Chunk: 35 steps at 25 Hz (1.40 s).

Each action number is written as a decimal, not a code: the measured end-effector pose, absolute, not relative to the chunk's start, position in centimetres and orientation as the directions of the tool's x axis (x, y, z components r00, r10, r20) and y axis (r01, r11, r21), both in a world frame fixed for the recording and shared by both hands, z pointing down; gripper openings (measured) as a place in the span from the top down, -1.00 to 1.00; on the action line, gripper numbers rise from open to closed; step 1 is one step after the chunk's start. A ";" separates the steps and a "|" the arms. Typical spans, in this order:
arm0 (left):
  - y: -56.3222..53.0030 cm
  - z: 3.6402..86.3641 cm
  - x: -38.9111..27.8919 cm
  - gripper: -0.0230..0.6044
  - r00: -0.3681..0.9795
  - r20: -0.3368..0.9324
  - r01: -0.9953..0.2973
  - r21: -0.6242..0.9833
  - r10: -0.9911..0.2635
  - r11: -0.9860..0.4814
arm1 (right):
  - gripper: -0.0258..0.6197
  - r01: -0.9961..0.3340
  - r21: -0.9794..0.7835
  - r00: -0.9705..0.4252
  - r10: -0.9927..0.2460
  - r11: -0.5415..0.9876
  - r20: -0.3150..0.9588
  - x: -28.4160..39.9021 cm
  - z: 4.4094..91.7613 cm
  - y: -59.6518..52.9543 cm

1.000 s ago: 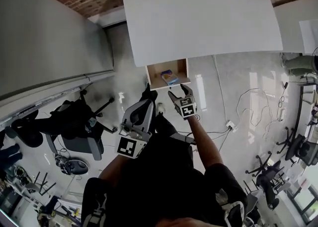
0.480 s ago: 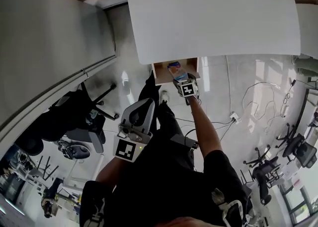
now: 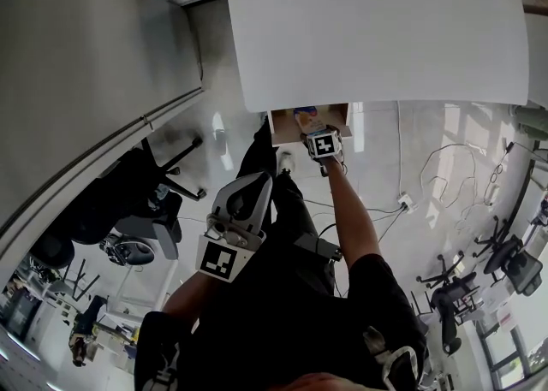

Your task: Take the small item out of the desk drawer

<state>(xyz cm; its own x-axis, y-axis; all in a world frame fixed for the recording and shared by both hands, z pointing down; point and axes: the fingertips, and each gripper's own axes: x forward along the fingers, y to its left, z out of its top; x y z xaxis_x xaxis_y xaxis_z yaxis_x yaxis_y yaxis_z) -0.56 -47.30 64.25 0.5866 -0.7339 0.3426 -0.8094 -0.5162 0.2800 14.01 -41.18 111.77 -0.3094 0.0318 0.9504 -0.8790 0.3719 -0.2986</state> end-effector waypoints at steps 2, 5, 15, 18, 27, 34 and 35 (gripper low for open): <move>-47.2 64.3 -0.7 0.90 0.585 0.344 -0.811 0.280 -0.735 -0.514 | -0.32 -0.880 -0.290 -0.300 0.033 0.376 0.953 13.8 112.0 -41.1; -46.9 64.1 -0.6 0.90 0.583 0.337 -0.812 0.272 -0.739 -0.517 | -0.32 -0.869 -0.266 -0.300 -0.018 0.417 0.954 13.3 111.6 -41.9; -42.1 59.0 1.1 0.90 0.572 0.247 -0.817 0.254 -0.782 -0.517 | -0.32 -0.861 -0.300 -0.354 -0.060 0.410 0.933 14.3 103.8 -41.2; -38.8 55.6 1.7 0.90 0.555 0.151 -0.819 0.272 -0.818 -0.505 | -0.32 -0.850 -0.302 -0.392 -0.135 0.431 0.910 14.9 97.9 -40.0; -30.1 50.0 1.3 0.90 0.474 0.080 -0.869 0.205 -0.877 -0.450 | -0.33 -0.820 -0.364 -0.559 -0.478 0.441 0.678 16.5 77.4 -36.6; -27.1 46.9 -0.8 0.90 0.477 0.045 -0.869 0.176 -0.878 -0.463 | -0.33 -0.823 -0.307 -0.567 -0.720 0.477 0.401 15.4 61.3 -32.0; -26.9 46.5 -1.0 0.90 0.479 0.039 -0.868 0.172 -0.877 -0.467 | -0.33 -0.829 -0.294 -0.558 -0.747 0.476 0.362 15.2 59.2 -31.4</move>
